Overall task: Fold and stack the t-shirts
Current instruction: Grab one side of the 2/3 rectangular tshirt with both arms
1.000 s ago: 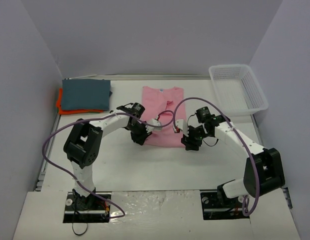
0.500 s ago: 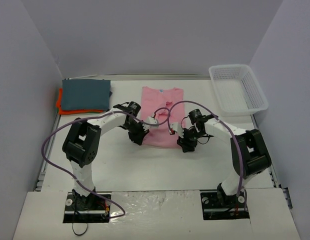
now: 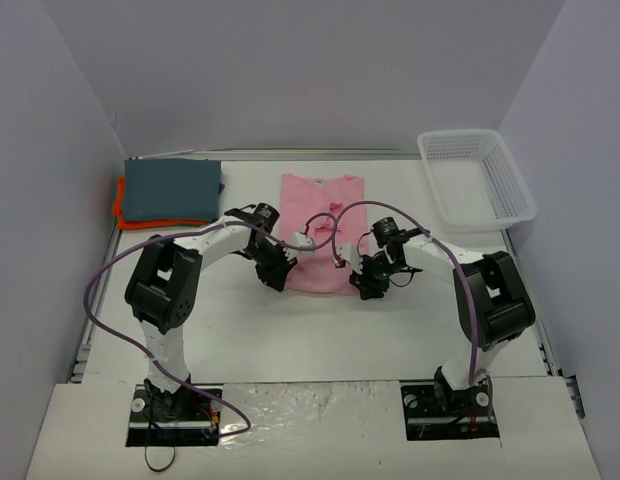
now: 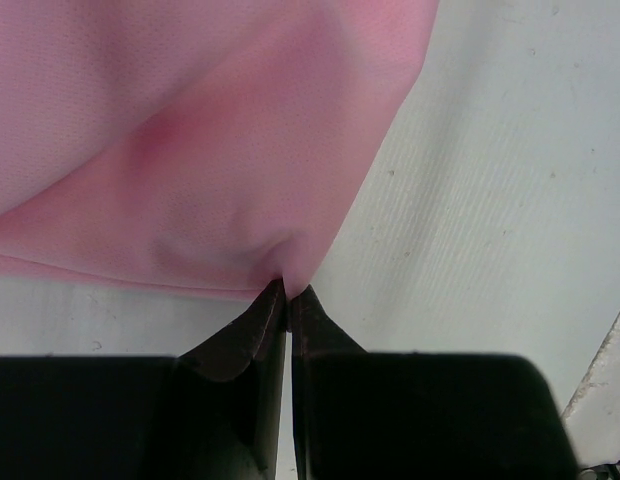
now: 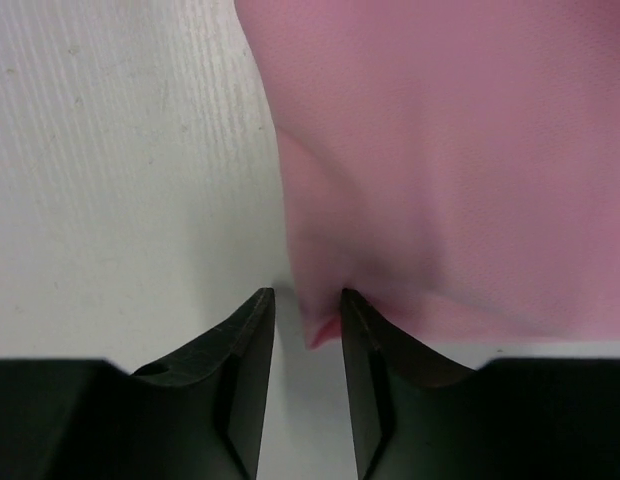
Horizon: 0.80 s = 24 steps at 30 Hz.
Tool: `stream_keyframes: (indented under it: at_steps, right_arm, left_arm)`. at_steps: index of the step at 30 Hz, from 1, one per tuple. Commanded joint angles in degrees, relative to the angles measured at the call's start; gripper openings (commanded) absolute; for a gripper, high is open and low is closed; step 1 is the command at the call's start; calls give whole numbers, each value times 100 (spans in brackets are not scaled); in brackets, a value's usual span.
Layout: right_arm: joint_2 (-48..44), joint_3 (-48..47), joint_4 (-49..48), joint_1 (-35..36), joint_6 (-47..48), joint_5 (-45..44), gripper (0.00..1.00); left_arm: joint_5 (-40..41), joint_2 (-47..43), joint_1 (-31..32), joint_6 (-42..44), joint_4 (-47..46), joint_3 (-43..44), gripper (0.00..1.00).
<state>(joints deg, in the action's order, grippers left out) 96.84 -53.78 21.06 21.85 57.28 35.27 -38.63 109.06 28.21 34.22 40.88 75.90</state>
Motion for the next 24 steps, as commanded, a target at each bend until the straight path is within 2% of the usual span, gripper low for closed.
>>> stream_keyframes:
  at_steps: [1, 10, 14, 19, 24]
  right_arm:
    - [318, -1, 48, 92, -120, -335, 28]
    - [424, 95, -181, 136, -366, -784, 14]
    - [380, 122, -190, 136, -454, -1021, 0]
    - [196, 70, -32, 136, -603, -1119, 0]
    - [-138, -220, 609, 136, -630, -987, 0]
  left_arm:
    - [-355, -33, -26, 41, 148, 197, 2]
    - [-443, 37, -43, 94, 332, 390, 2]
    - [-426, 37, -70, 138, 376, 417, 2]
    - [-426, 11, -122, 217, 482, 452, 2]
    - [-347, -191, -166, 322, 657, 452, 2]
